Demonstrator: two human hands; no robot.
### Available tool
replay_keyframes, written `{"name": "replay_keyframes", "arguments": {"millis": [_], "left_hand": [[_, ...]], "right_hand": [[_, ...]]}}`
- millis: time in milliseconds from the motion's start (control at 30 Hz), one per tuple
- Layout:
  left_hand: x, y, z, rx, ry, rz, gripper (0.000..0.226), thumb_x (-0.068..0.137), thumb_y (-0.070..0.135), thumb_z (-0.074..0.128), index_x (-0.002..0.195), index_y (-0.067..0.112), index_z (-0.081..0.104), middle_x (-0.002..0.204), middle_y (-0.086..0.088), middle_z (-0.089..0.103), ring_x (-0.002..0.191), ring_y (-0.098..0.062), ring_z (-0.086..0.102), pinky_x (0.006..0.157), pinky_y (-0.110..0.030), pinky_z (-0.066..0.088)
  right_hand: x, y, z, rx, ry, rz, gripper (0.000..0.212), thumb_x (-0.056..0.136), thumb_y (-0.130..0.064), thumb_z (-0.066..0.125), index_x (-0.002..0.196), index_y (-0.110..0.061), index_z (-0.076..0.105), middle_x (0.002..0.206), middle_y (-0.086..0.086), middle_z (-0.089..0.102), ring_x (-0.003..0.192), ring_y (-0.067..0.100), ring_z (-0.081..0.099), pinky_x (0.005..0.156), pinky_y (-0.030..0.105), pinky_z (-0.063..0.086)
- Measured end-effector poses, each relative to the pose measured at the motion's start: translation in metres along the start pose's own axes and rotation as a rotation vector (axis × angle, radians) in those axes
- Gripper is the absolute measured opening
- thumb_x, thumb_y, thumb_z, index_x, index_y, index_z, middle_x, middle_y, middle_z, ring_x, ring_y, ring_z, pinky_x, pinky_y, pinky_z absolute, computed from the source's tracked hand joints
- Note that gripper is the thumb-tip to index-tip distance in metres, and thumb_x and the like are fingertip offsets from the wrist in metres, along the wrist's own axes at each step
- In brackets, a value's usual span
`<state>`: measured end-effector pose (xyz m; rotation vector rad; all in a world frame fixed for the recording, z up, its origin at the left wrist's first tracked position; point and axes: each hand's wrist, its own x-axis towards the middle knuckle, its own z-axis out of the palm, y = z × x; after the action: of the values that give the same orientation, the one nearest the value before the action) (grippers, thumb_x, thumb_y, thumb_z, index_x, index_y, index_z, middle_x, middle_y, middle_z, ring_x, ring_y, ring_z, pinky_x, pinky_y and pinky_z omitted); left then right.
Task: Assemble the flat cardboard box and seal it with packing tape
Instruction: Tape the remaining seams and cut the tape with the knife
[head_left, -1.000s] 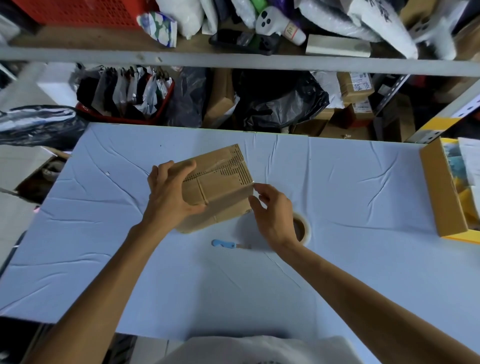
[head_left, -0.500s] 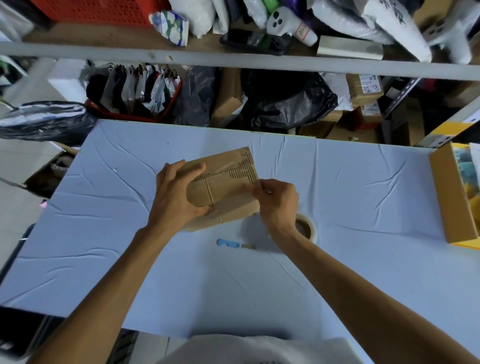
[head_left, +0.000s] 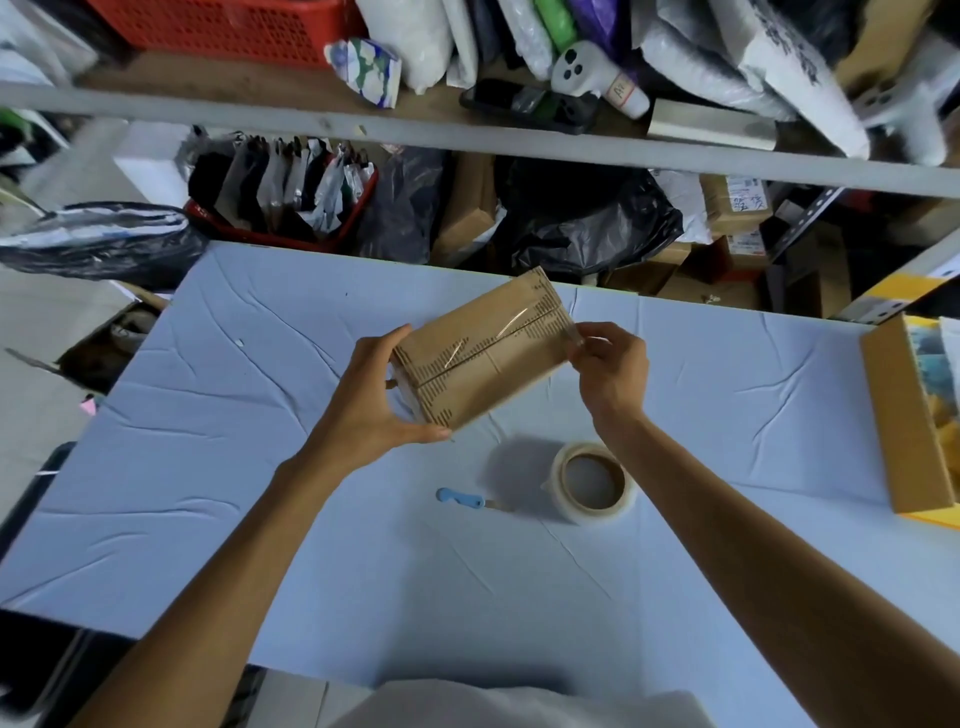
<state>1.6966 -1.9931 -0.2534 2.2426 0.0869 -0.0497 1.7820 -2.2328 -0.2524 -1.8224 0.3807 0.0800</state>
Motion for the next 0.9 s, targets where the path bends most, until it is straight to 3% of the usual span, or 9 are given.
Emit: {"name": "replay_keyframes", "arguments": {"millis": [200,300,367,467,567,667,733,833,900], "left_hand": [[0.012,0.010,-0.004,0.124,0.018,-0.079,0.115,0.052,0.042,0.090,0.145,0.021,0.026,0.136,-0.003,0.034,0.122,-0.019,0.041,0.092,-0.026,0.040],[0.009,0.021,-0.001,0.307,-0.008,-0.123,0.117,0.056,0.052,0.084,0.146,0.019,0.018,0.137,-0.007,0.030,0.125,-0.024,0.038,0.092,-0.037,0.044],[0.007,0.025,0.003,0.329,0.025,-0.154,0.113,0.056,0.057,0.081,0.143,0.017,0.022,0.133,-0.009,0.032,0.120,-0.026,0.039,0.090,-0.041,0.046],[0.005,0.028,0.013,0.234,0.133,-0.193,0.081,0.065,0.055,0.077,0.125,0.014,0.041,0.121,-0.010,0.038,0.112,-0.027,0.042,0.082,-0.037,0.051],[0.007,0.034,0.020,0.249,0.116,-0.286,0.065,0.076,0.053,0.068,0.118,0.010,0.045,0.121,-0.014,0.039,0.110,-0.030,0.040,0.080,-0.034,0.045],[0.013,0.036,0.012,0.216,0.070,-0.325,0.065,0.086,0.053,0.056,0.135,0.016,0.036,0.126,-0.015,0.041,0.114,-0.031,0.044,0.087,-0.039,0.045],[0.017,0.036,0.004,0.134,0.021,-0.339,0.065,0.090,0.051,0.050,0.144,0.025,0.026,0.127,-0.015,0.048,0.113,-0.029,0.050,0.090,-0.040,0.045],[0.015,0.042,0.001,0.114,-0.020,-0.297,0.071,0.090,0.047,0.054,0.147,0.033,0.015,0.120,-0.017,0.056,0.107,-0.031,0.056,0.090,-0.043,0.046],[0.013,0.044,0.000,0.163,0.005,-0.232,0.072,0.089,0.044,0.054,0.147,0.037,0.012,0.113,-0.016,0.060,0.098,-0.031,0.059,0.087,-0.046,0.050]], "right_hand": [[0.008,-0.004,0.011,-0.013,0.046,0.034,0.035,0.085,-0.018,0.070,0.117,-0.009,0.061,0.115,0.009,0.066,0.102,0.026,0.064,0.085,0.036,0.053],[0.005,-0.009,0.013,-0.100,-0.105,-0.016,0.057,0.083,-0.016,0.073,0.135,-0.011,0.050,0.132,0.011,0.058,0.119,0.026,0.057,0.090,0.031,0.048],[0.006,-0.014,0.013,-0.090,-0.213,-0.014,0.078,0.081,-0.013,0.076,0.147,-0.013,0.034,0.144,0.010,0.047,0.128,0.026,0.050,0.090,0.029,0.045],[0.004,-0.019,0.018,-0.011,-0.272,-0.002,0.086,0.078,-0.006,0.078,0.147,-0.010,0.027,0.141,0.008,0.046,0.119,0.022,0.054,0.077,0.016,0.048],[0.000,-0.020,0.026,-0.005,-0.235,0.007,0.072,0.075,-0.009,0.080,0.135,-0.007,0.040,0.125,0.006,0.053,0.090,0.012,0.058,0.057,0.009,0.046],[-0.001,-0.020,0.028,-0.044,-0.316,-0.046,0.060,0.070,-0.011,0.083,0.122,-0.011,0.055,0.118,0.002,0.062,0.099,0.020,0.066,0.076,0.029,0.056],[-0.006,-0.026,0.024,-0.092,-0.467,-0.073,0.075,0.063,-0.010,0.087,0.130,-0.016,0.053,0.115,-0.001,0.060,0.108,0.025,0.062,0.089,0.040,0.054],[-0.012,-0.030,0.020,-0.278,-0.669,-0.169,0.113,0.054,-0.012,0.093,0.147,-0.015,0.028,0.134,0.011,0.043,0.120,0.030,0.048,0.103,0.044,0.044],[-0.014,-0.026,0.019,-0.509,-0.758,-0.287,0.133,0.050,-0.023,0.095,0.151,-0.018,0.010,0.146,0.006,0.026,0.128,0.023,0.035,0.111,0.034,0.034]]}}
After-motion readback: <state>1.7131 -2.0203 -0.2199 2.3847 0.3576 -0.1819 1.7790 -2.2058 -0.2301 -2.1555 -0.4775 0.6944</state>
